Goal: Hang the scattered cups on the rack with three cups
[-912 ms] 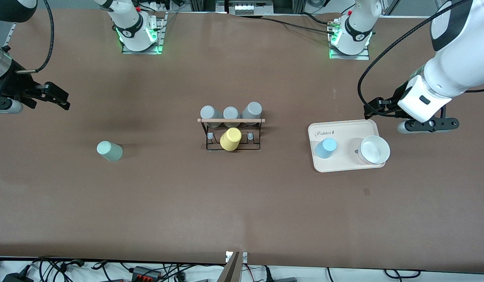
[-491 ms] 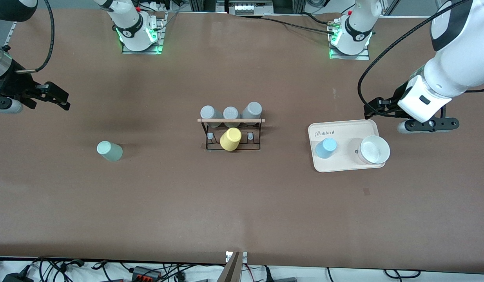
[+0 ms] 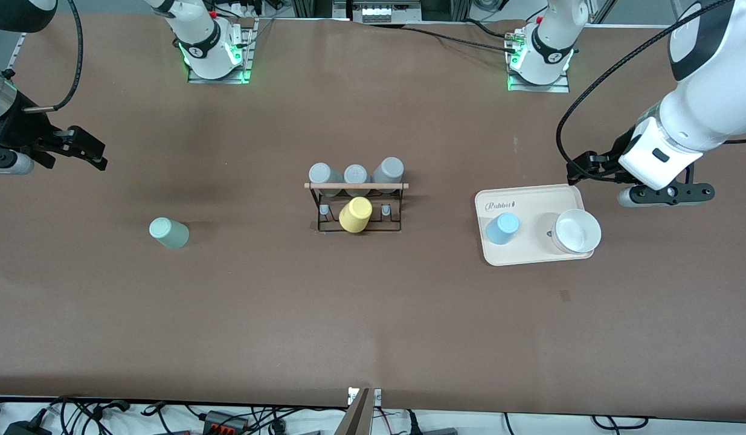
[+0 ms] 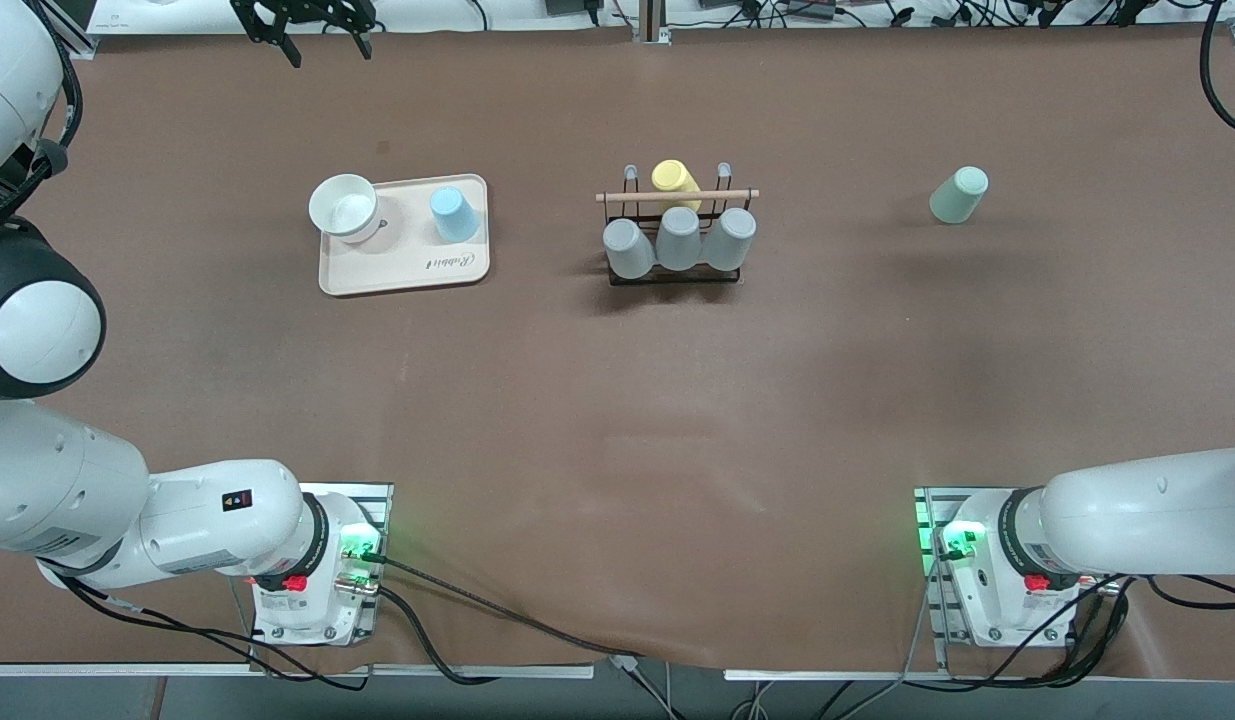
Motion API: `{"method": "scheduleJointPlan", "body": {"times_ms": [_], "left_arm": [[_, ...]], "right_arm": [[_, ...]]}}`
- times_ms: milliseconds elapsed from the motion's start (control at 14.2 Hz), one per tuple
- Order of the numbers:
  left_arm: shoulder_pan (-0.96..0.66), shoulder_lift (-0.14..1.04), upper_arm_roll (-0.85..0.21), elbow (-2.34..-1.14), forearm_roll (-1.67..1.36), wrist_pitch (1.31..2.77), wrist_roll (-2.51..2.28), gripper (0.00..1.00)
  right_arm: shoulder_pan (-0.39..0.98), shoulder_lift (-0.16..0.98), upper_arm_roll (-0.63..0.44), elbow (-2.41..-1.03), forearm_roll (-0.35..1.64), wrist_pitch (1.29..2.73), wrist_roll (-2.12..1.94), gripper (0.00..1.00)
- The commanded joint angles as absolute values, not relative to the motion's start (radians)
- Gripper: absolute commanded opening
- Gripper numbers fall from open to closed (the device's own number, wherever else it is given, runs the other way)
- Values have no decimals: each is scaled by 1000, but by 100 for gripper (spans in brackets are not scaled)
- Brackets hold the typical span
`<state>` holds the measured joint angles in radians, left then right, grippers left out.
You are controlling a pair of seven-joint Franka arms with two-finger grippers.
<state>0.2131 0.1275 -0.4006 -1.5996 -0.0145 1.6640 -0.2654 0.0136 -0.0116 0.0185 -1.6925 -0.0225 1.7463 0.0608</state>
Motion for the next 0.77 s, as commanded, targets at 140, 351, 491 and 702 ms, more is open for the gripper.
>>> {"method": "scheduleJointPlan", "body": {"times_ms": [140, 351, 491, 702], "left_arm": [[218, 110, -402, -1617, -2, 1675, -242, 100], [216, 112, -402, -1614, -5, 1677, -244, 100], [215, 113, -402, -1614, -9, 1677, -244, 100], [215, 112, -403, -1614, -11, 1677, -244, 100]], "right_arm": [[11, -26, 26, -1690, -17, 1715, 61, 100], [9, -26, 26, -1690, -18, 1709, 61, 100], [9, -26, 26, -1690, -18, 1709, 61, 100], [9, -26, 26, -1690, -18, 1709, 61, 100]]}}
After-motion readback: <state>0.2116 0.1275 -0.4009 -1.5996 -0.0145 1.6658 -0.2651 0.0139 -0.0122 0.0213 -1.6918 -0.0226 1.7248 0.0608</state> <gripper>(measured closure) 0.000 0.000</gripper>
